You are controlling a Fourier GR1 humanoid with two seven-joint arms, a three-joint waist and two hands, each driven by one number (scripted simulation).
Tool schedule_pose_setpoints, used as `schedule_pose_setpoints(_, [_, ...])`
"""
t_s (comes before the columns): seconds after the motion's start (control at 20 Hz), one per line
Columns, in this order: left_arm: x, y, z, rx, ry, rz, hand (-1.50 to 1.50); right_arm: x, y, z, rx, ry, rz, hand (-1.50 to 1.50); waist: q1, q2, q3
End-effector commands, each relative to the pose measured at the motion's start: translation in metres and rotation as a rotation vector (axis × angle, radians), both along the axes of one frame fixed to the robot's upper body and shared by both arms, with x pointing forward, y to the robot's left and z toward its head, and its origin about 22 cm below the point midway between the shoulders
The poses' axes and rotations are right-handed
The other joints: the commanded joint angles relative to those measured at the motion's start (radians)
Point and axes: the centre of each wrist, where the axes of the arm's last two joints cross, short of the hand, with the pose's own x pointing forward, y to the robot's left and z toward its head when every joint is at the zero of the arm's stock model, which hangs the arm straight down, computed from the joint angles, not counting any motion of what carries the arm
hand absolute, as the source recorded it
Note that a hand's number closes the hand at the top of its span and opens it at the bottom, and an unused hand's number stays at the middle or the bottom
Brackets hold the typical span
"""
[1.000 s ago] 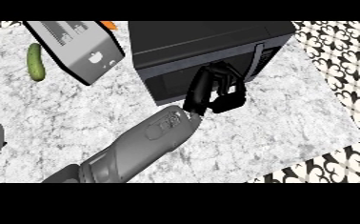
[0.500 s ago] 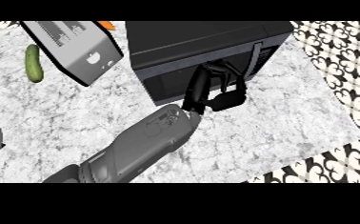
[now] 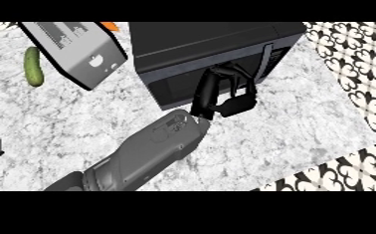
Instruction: Pick up the milk, place it into the microwave and close the microwave
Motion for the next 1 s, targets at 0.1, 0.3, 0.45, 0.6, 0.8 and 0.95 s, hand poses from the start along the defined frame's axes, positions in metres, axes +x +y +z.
schedule_pose_setpoints(0.1, [0.026,0.011,0.007,-0.015,0.006,0.127,1.50,0.001,0.003,0.006,0.013,-0.013,0.052,-1.50,-0.019,0.011,-0.001])
schedule_pose_setpoints(0.3, [0.026,0.012,0.002,-0.018,-0.009,0.138,1.50,0.001,0.002,0.009,-0.010,-0.010,0.067,-1.50,-0.018,0.013,0.000])
schedule_pose_setpoints(0.45, [0.024,0.014,-0.002,-0.018,-0.010,0.146,1.50,0.002,0.005,0.014,-0.014,-0.016,0.096,-1.50,-0.025,0.014,-0.002])
schedule_pose_setpoints(0.6, [0.025,0.014,-0.003,-0.026,-0.014,0.144,1.50,0.002,0.005,0.015,-0.005,-0.015,0.098,-1.50,-0.023,0.017,-0.002])
schedule_pose_setpoints(0.8, [0.025,0.013,-0.001,-0.039,-0.032,0.147,1.50,0.002,0.006,0.017,-0.016,-0.013,0.110,-1.50,-0.027,0.020,-0.002])
schedule_pose_setpoints(0.95, [0.026,0.013,-0.001,-0.045,-0.025,0.149,1.50,0.002,0.007,0.016,-0.006,-0.012,0.114,-1.50,-0.028,0.024,0.000])
